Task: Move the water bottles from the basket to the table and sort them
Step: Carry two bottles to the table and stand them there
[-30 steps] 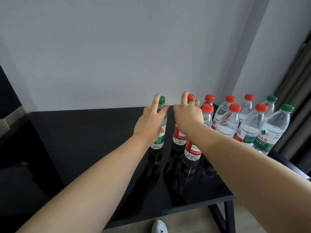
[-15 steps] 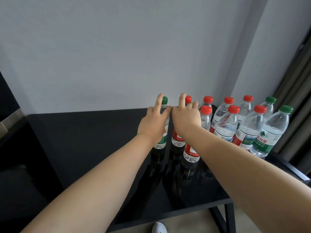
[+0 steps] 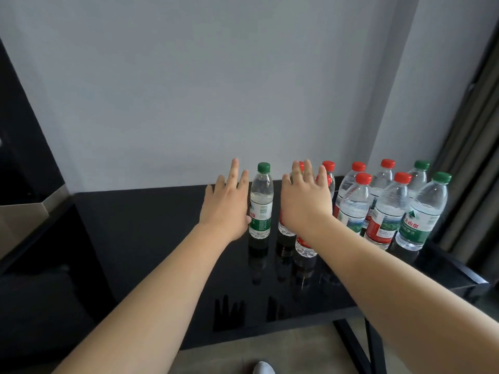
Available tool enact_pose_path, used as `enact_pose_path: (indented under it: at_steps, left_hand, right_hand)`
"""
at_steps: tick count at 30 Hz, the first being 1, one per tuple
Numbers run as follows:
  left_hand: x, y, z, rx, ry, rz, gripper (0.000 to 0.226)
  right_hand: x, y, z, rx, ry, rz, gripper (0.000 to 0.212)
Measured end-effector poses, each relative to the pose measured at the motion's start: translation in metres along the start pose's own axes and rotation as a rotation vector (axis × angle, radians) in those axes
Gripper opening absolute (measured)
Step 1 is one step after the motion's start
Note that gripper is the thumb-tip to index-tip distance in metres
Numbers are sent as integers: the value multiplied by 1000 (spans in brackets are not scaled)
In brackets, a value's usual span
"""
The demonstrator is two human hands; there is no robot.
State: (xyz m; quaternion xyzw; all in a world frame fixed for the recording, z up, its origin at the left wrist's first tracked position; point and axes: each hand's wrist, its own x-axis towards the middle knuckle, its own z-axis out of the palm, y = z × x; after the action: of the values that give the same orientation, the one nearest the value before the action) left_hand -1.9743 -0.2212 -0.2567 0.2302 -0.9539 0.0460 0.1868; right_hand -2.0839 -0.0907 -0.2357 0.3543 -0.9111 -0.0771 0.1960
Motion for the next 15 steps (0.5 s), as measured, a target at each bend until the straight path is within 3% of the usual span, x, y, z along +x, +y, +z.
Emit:
enact_pose_path:
  at_steps: [4, 15]
  left_hand:
    - [-35, 5, -13, -47, -73, -59, 100]
    - [-135, 17, -42, -65, -36, -179, 82]
  right_hand:
    - [-39, -2, -7, 190, 37, 39, 86]
    - [-140, -13, -19, 535, 70, 224, 73]
